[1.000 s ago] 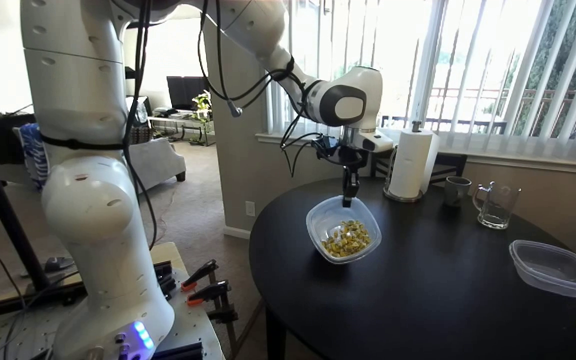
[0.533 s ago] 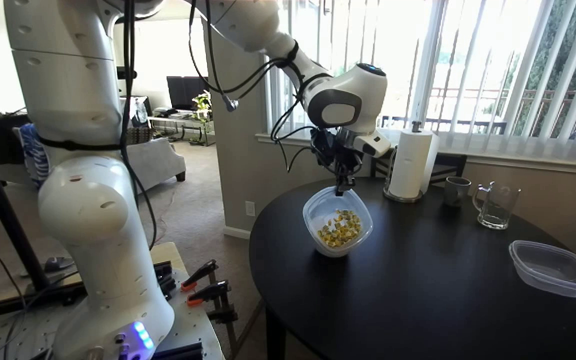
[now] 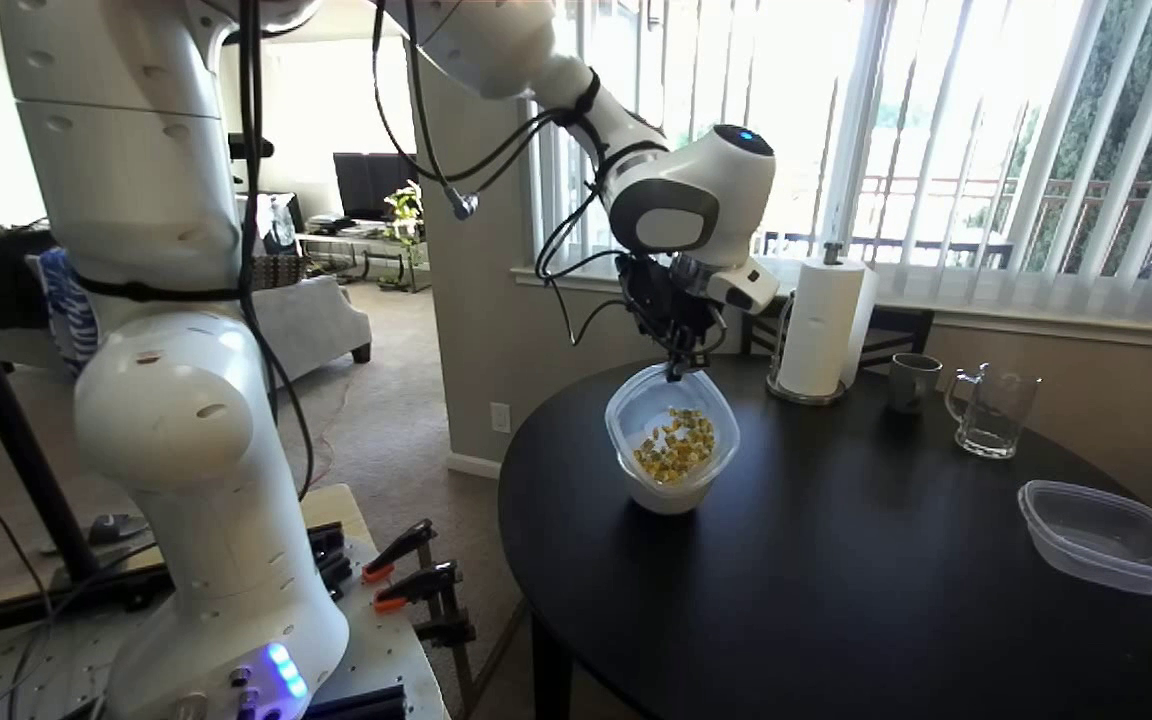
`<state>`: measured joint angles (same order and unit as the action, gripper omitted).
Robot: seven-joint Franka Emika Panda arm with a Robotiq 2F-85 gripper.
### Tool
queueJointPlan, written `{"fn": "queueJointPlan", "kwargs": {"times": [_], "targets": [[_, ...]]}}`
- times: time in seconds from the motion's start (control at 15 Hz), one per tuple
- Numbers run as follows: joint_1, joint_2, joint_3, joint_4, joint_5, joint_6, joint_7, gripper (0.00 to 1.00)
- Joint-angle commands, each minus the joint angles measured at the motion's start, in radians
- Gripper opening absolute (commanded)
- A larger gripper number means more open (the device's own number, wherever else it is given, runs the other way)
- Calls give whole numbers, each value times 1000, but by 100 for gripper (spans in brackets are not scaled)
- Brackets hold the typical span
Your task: Put the contents of the lunchbox into the bowl
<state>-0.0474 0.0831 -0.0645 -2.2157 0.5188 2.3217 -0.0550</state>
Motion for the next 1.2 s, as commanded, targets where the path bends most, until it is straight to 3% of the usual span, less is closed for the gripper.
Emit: {"fn": "queueJointPlan", "kwargs": {"times": [0.0, 0.33, 0.73, 1.13], "targets": [[17, -87, 35, -72, -18, 31, 5, 6], [36, -126, 55, -90, -5, 34, -19, 6], [22, -98, 27, -42, 65, -20, -159, 6], [-33, -14, -30, 94, 188, -276, -449, 6]]}}
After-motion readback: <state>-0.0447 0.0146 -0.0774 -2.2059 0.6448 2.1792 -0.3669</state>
